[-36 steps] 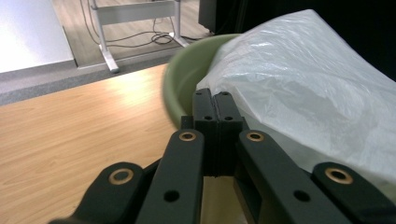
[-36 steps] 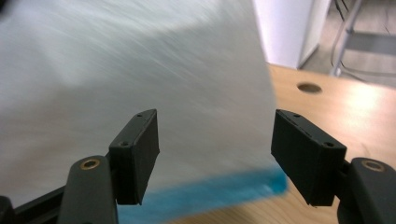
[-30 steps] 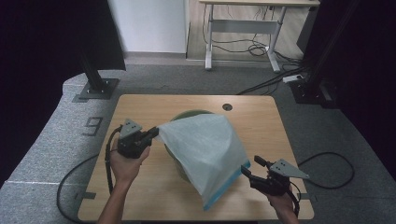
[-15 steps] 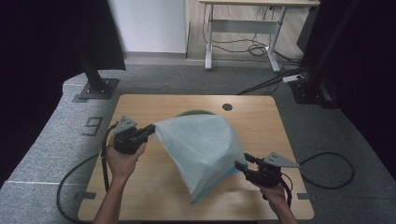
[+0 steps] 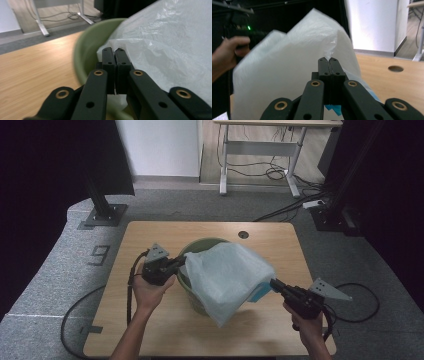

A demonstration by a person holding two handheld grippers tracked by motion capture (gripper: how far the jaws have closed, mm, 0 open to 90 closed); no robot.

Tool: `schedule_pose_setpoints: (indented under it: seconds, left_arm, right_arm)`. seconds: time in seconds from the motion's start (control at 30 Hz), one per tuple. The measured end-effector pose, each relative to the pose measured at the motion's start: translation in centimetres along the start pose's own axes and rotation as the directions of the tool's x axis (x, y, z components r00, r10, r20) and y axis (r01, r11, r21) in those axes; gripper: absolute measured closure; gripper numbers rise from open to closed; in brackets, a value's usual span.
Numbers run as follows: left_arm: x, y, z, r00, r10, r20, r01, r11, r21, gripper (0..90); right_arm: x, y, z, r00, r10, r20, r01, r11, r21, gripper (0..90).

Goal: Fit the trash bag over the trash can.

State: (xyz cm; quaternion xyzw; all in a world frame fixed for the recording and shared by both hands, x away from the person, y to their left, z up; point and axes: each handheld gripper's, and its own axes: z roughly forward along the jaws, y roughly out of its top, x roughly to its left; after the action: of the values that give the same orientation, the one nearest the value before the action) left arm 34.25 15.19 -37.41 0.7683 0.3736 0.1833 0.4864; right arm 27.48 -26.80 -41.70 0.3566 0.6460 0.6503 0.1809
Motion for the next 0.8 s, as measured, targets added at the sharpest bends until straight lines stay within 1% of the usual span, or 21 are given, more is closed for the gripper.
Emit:
schedule_pose_setpoints:
  seconds: [0.03, 0.1, 0.13, 0.17, 0.27, 0.37, 0.43, 0.5, 0.6, 0.67, 0.7, 0.73, 0.8]
  left_arm:
    - [-0.1, -0.1, 0.3, 0.9997, 0.013, 0.02, -0.013, 0.9999, 0.008, 83.3]
    - [-0.2, -0.1, 0.4, 0.998, 0.03, 0.056, -0.032, 0.9991, 0.028, 72.4]
    - [-0.1, -0.1, 0.3, 0.9967, 0.037, 0.073, -0.039, 0.9987, 0.032, 66.6]
    - [0.1, -0.2, 0.0, 0.9959, 0.041, 0.081, -0.043, 0.9987, 0.029, 61.4]
    - [1.0, -0.3, -1.5, 0.9944, 0.02, 0.104, -0.021, 0.9997, 0.013, 49.6]
    - [1.5, -0.4, -3.1, 0.9924, -0.002, 0.123, 0.002, 1.0, 0.006, 45.5]
    - [1.2, -0.2, -4.0, 0.9919, 0.008, 0.126, -0.007, 0.9999, -0.009, 44.9]
    - [0.5, 0.2, -4.6, 0.9915, 0.019, 0.129, -0.016, 0.9997, -0.02, 44.2]
    - [-0.9, 0.9, -4.6, 0.9902, 0.037, 0.135, -0.035, 0.9993, -0.014, 43.2]
    - [-1.9, 1.1, -4.2, 0.9891, 0.041, 0.141, -0.041, 0.9991, -0.002, 43.2]
    - [-2.5, 1.2, -3.9, 0.9878, 0.046, 0.149, -0.047, 0.9989, 0.003, 43.3]
    - [-2.8, 1.3, -3.8, 0.9866, 0.049, 0.156, -0.05, 0.9987, 0.006, 43.5]
    - [-3.5, 1.3, -3.4, 0.9828, 0.054, 0.176, -0.057, 0.9983, 0.013, 43.6]
  right_arm:
    - [0.0, 0.4, -0.2, 1.0, -0.002, 0.004, 0.002, 1.0, -0.004, 88.5]
    - [-0.1, 1.0, -0.4, 0.9999, 0.0, 0.012, 0.0, 1.0, -0.004, 88.5]
    - [-0.1, 1.2, -0.5, 0.9999, 0.001, 0.014, -0.001, 1.0, -0.005, 88.4]
    - [-0.2, 1.4, -0.5, 0.9998, 0.001, 0.017, -0.001, 1.0, -0.008, 88.5]
    - [-0.3, 1.7, -0.6, 0.9993, 0.004, 0.036, -0.003, 1.0, -0.009, 88.5]
    - [-0.5, 1.8, -0.4, 0.9988, 0.008, 0.048, -0.008, 1.0, -0.001, 88.5]
    - [-0.4, 1.8, -0.2, 0.9986, 0.002, 0.053, -0.003, 1.0, 0.004, 88.5]
    - [-0.2, 1.8, 0.1, 0.9987, 0.007, 0.051, -0.007, 1.0, 0.007, 88.5]
    - [0.5, 2.0, 0.7, 0.9989, -0.01, 0.046, 0.01, 1.0, 0.019, 88.5]
    - [1.3, 2.1, 1.1, 0.9985, -0.039, 0.037, 0.038, 0.999, 0.03, 88.5]
    - [1.7, 2.2, 1.3, 0.998, -0.055, 0.033, 0.053, 0.998, 0.035, 88.4]
    - [2.2, 2.2, 1.6, 0.9971, -0.071, 0.028, 0.069, 0.997, 0.04, 88.4]
    - [2.8, 2.2, 2.0, 0.9962, -0.085, 0.018, 0.084, 0.996, 0.044, 88.3]
